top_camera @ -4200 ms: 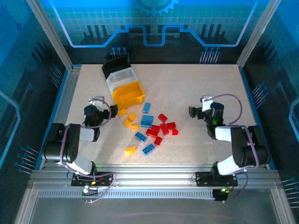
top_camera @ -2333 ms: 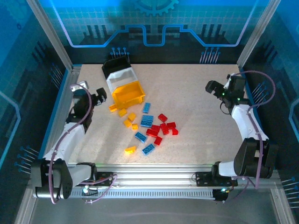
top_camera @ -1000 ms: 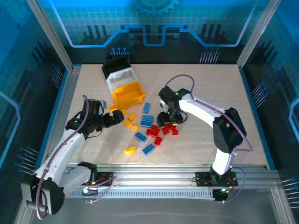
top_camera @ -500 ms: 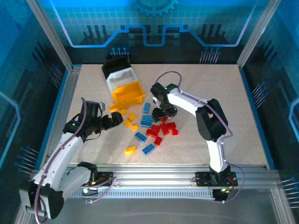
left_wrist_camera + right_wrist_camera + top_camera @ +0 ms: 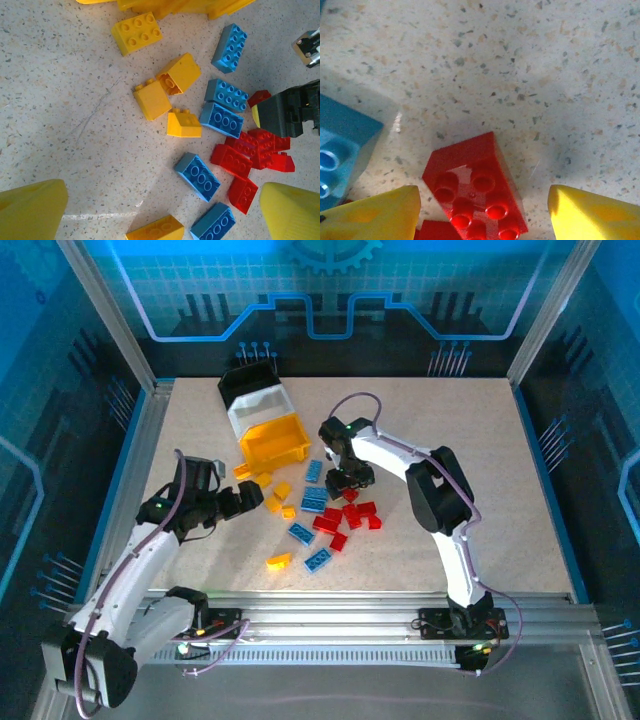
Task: Sort the legos into containers by color
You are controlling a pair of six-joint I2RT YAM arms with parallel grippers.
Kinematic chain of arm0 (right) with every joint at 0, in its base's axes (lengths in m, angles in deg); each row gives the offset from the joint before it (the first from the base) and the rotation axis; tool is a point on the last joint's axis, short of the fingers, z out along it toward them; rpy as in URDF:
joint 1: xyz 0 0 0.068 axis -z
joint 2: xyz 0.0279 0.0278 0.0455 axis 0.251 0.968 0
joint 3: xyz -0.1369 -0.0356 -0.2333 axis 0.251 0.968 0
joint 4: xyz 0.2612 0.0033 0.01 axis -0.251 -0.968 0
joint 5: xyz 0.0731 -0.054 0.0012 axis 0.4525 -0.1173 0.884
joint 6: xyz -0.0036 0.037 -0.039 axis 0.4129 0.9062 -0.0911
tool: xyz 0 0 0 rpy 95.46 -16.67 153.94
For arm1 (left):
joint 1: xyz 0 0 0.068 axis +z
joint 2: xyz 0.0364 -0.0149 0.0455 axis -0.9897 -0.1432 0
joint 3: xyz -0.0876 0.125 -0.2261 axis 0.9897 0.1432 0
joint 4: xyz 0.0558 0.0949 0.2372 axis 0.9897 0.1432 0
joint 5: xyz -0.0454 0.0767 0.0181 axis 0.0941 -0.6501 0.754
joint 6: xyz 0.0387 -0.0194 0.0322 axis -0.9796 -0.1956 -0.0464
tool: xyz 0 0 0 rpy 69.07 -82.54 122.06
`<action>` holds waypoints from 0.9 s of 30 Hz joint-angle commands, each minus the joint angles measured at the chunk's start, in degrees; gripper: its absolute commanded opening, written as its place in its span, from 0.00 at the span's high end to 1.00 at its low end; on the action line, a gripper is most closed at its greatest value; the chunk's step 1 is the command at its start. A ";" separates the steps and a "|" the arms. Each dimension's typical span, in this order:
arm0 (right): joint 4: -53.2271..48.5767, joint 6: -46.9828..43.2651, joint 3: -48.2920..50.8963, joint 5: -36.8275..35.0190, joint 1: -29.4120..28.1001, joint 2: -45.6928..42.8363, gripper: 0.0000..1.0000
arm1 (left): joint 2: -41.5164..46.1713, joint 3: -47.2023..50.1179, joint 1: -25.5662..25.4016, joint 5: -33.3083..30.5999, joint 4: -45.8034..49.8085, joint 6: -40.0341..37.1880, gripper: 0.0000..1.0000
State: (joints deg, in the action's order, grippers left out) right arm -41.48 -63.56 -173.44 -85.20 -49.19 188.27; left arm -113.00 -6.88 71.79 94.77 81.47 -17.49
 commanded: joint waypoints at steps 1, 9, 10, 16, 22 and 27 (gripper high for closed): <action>-0.98 -0.74 -1.48 -0.83 1.19 1.30 0.31 | -0.25 -0.09 -0.14 -0.80 -0.07 1.58 0.01; 0.71 -0.01 -1.70 -2.25 2.46 2.73 0.39 | -0.78 -0.88 -0.13 -1.42 -0.02 2.48 0.01; 0.95 0.12 -1.77 -2.24 2.57 2.90 0.40 | -0.84 -1.11 -0.13 -1.52 0.01 2.40 0.01; 1.52 0.66 -2.48 -1.95 3.38 3.40 0.45 | -1.46 -1.43 -0.13 -1.70 0.22 2.65 0.01; 2.34 1.66 -0.69 -1.92 4.20 1.86 0.54 | -2.05 -1.14 -0.13 -1.79 -0.58 3.12 0.01; 3.66 2.96 2.14 -1.70 4.93 -0.51 0.61 | -2.98 -1.54 -0.13 -1.70 -0.92 3.11 0.01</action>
State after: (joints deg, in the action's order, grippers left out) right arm -38.16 -62.18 -173.22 -85.64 -45.84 189.43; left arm -115.58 -6.88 71.79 93.70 81.03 -14.86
